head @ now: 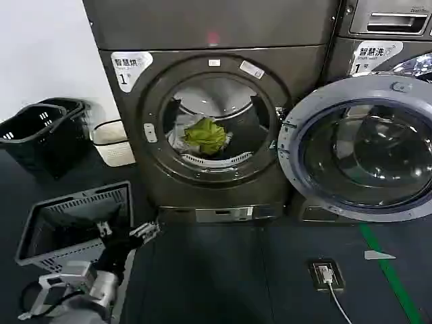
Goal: Grasp the clothes from the dryer.
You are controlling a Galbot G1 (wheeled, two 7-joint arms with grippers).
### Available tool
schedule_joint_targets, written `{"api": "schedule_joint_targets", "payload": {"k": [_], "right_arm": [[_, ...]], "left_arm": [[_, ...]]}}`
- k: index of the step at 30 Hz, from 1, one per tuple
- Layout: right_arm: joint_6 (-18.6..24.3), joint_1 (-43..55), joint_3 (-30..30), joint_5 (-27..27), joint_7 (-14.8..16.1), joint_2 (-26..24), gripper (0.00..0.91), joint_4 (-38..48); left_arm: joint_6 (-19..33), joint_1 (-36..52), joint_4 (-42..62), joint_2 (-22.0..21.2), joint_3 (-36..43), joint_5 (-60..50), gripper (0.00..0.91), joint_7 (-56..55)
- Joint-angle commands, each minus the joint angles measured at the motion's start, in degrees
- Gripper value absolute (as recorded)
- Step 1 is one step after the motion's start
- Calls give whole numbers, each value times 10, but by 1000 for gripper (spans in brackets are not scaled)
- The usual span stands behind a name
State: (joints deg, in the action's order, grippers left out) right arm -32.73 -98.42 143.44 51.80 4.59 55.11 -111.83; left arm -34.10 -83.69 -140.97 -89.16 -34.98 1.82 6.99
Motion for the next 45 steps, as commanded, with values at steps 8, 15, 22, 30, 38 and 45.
{"api": "schedule_joint_targets", "payload": {"k": [8, 15, 22, 30, 38, 45], "right_arm": [[13, -1, 1, 12, -12, 2, 907, 6], [18, -4, 2, 6, -9, 3, 907, 7], [25, -6, 0, 8, -13, 2, 907, 9], [32, -3, -5, 9, -13, 1, 907, 8], [51, -4, 2, 39, -12, 3, 907, 5], [66, -8, 7, 45, -6, 4, 907, 7]], "left_arm": [[11, -1, -11, -1, 1, -20, 907, 20], [12, -4, -13, -1, 3, -20, 907, 23], [12, -11, -18, -2, 3, -21, 907, 31], [15, -12, -23, -5, 4, -24, 907, 32], [18, -8, -23, -7, 14, -24, 907, 36], [21, -3, -20, -7, 18, -26, 907, 40]]}}
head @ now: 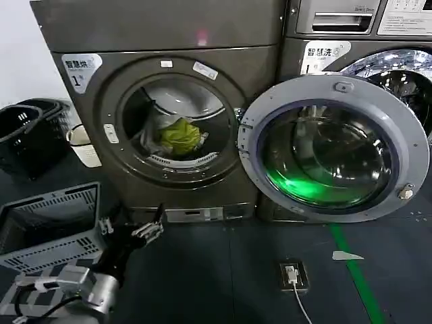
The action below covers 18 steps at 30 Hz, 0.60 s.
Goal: Grasp the clothes from the dryer.
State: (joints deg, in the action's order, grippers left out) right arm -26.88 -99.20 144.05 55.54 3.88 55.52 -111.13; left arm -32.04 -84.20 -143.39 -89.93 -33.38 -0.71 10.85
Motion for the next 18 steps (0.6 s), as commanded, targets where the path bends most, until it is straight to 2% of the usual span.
{"api": "schedule_joint_targets", "payload": {"k": [1, 18], "right_arm": [[8, -1, 2, 8, 1, 0, 907, 1], [16, 3, -7, 62, 12, 3, 907, -17]], "left_arm": [[0, 4, 6, 0, 1, 0, 907, 1], [-2, 2, 4, 4, -17, 6, 907, -2]]}}
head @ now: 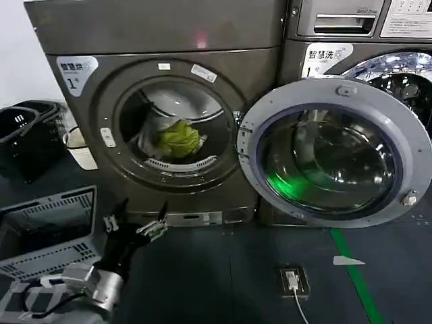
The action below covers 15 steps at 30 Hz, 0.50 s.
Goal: Grasp the clothes from the dryer.
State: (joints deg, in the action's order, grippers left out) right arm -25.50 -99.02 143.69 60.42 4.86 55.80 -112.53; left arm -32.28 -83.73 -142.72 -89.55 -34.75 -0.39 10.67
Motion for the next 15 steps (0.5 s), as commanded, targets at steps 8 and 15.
{"api": "schedule_joint_targets", "payload": {"k": [8, 15], "right_arm": [[5, 8, -13, 9, 7, 1, 907, -6], [8, 7, -10, -13, 6, 4, 907, 1]], "left_arm": [[0, -4, -4, -2, -6, 2, 907, -2], [2, -1, -2, -2, -7, 3, 907, -1]]}}
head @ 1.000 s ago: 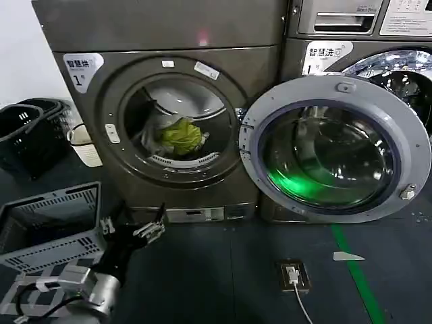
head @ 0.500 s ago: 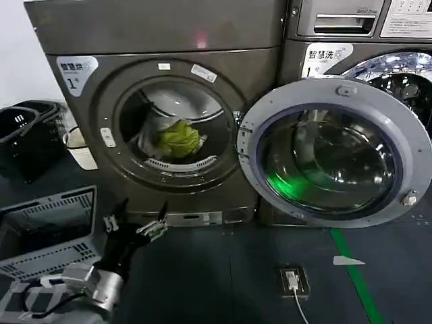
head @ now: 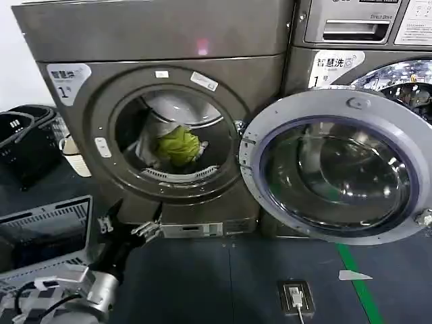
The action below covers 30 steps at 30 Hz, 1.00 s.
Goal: Grasp the clothes from the dryer.
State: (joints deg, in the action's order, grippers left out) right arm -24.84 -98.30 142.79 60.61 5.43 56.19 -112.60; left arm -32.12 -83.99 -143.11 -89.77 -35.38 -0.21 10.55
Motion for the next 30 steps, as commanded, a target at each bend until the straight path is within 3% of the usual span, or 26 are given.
{"api": "schedule_joint_targets", "payload": {"k": [1, 13, 30], "right_arm": [[6, 1, -2, -35, 1, 0, 907, 6], [9, -15, 33, -43, 3, 4, 907, 24], [9, -20, 39, -42, 5, 8, 907, 24]], "left_arm": [[0, 3, 2, 0, 0, 1, 907, 0], [0, 12, 10, 4, 3, 3, 907, 1], [1, 9, 8, 9, 4, 2, 907, 2]]}}
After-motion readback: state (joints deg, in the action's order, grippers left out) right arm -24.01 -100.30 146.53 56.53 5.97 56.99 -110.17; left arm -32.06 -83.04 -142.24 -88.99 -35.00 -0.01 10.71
